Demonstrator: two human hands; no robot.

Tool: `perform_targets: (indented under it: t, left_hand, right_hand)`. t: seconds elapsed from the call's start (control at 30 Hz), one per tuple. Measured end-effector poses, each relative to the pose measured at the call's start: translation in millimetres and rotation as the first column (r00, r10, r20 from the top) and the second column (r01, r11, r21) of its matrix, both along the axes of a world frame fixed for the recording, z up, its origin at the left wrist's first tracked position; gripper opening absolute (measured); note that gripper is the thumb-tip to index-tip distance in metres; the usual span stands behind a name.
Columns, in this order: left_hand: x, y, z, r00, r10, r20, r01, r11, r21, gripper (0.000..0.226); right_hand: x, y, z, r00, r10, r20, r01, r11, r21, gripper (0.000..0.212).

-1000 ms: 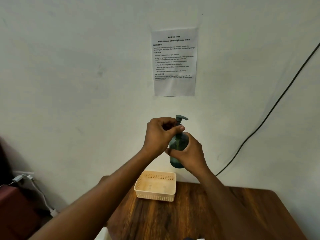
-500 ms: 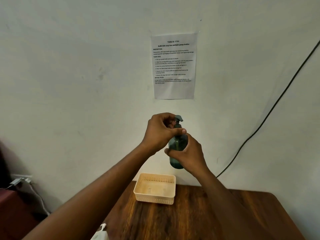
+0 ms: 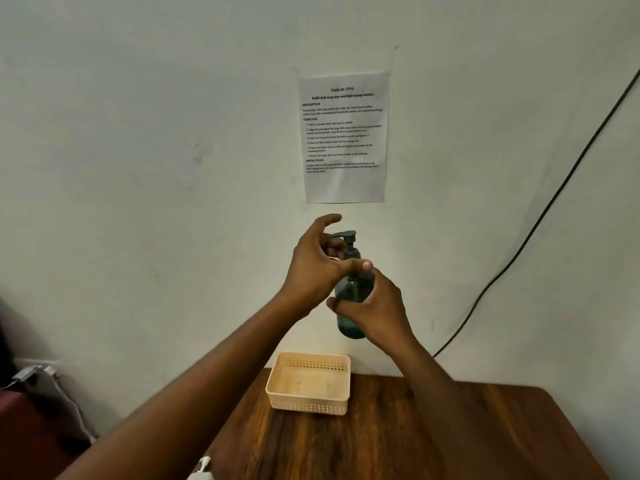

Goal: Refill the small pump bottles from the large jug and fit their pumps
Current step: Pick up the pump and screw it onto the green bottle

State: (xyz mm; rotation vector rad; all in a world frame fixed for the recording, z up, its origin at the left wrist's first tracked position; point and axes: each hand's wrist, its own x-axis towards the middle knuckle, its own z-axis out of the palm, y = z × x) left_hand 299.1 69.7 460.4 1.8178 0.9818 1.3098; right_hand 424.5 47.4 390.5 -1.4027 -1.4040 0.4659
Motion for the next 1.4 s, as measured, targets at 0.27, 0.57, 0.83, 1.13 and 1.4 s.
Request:
perform_targets:
  t: [0.27,0.57,0.83,1.13,1.4]
  left_hand:
    - [-12.9,5.9,23.4,0.945,-0.326,0.025,0.326,0.937,-0.127,0.090]
    - [-2.6,-0.5,24.2,0.992,-0.077,-0.104,0.084,0.994,0.064,0.095]
    - [-8.6,0.9,32.6,0.924,-0.383,0.009,0.382,0.920,-0.083,0.093]
    - [1.8,-4.4,37.5,0.993,-0.119,-0.010,0.119,0.987,0.107,0.087]
    - [-18.6,5.0,54.8,0.862,-0.506,0.020,0.499,0.842,-0.207,0.094]
  right_hand:
    - [6.7,-6.7,11.6,0.998,0.056,-0.035,-0.056,0.998,-0.009,0.062]
    - [-0.5,-5.8,16.6,1.000,0.026,0.005,-0.026,1.000,0.004,0.064]
    - [4.5,-7.6,17.4,0.996,0.059,-0.072,-0.061,0.998,-0.027,0.064]
    - [0.8,-7.3,33.5,0.998,0.051,-0.042,-0.050,0.998,0.036,0.065]
    - [8.9,-14.6,34.3,0.994,0.103,-0.049,-0.102,0.995,0.008,0.066]
